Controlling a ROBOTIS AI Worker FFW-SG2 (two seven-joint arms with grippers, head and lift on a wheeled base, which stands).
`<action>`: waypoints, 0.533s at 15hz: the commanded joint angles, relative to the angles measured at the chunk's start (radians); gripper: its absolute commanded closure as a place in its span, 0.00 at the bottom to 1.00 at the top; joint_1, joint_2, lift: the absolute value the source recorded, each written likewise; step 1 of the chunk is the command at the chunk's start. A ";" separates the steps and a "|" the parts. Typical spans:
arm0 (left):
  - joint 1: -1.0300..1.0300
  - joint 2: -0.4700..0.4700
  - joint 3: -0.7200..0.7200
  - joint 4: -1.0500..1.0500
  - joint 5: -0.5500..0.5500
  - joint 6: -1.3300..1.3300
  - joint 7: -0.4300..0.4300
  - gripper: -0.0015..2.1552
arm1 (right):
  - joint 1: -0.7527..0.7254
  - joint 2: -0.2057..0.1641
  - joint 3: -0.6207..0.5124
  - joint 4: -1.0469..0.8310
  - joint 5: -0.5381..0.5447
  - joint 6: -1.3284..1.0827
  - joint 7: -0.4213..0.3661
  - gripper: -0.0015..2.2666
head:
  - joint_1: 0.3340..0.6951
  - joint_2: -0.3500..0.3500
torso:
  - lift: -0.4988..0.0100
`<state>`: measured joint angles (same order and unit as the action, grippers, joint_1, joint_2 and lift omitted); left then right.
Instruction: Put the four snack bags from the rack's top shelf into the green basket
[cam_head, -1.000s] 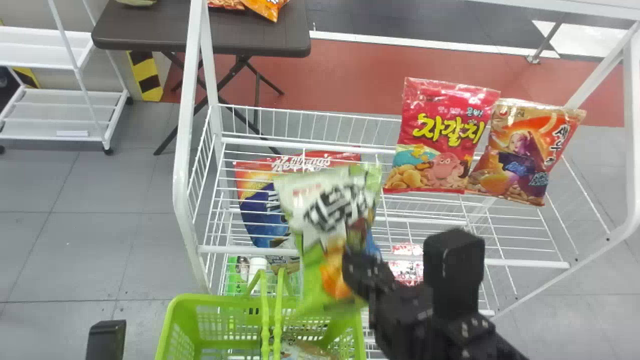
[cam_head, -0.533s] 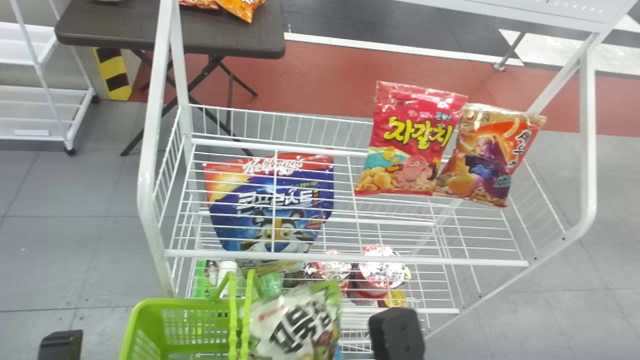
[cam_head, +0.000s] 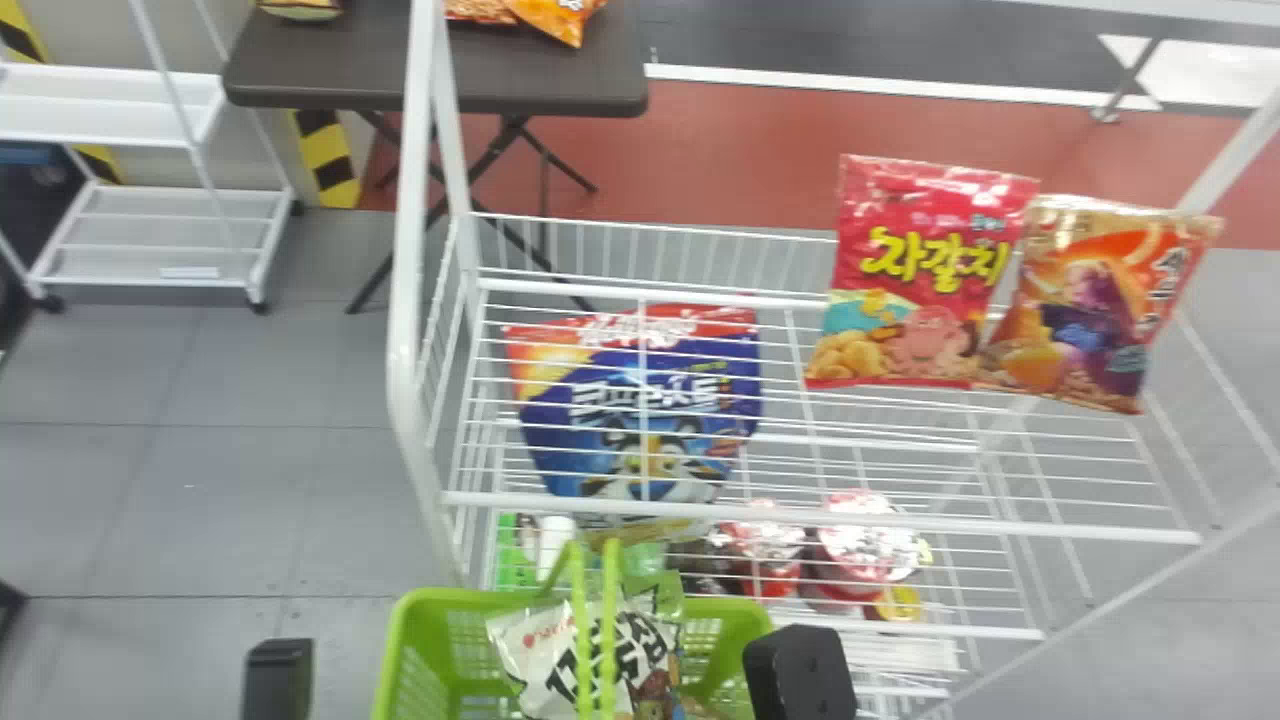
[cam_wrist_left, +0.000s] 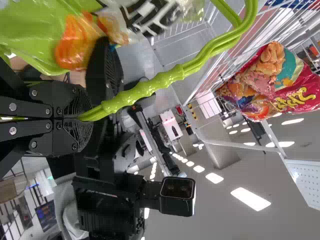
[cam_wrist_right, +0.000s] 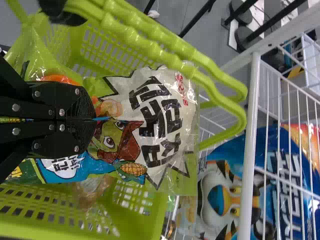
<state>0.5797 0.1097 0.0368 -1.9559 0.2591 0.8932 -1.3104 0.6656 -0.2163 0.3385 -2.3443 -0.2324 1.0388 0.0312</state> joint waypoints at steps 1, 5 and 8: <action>0.000 0.004 0.002 0.000 0.000 -0.001 -0.001 0.98 | -0.023 0.000 0.036 0.054 0.008 0.001 0.000 0.87 | 1.00 0.49 | 0.98; 0.000 0.002 -0.005 0.002 0.000 -0.004 -0.001 0.98 | -0.003 -0.006 0.024 0.022 0.036 0.004 0.000 0.00 | 1.00 0.56 | 0.98; -0.001 0.002 -0.005 0.002 0.000 -0.004 0.000 0.98 | 0.032 -0.008 -0.016 -0.004 0.082 -0.095 -0.002 0.02 | 1.00 0.51 | 0.98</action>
<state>0.5785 0.1114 0.0324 -1.9541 0.2592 0.8899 -1.3103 0.6817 -0.2230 0.3400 -2.3391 -0.1770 1.0010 0.0299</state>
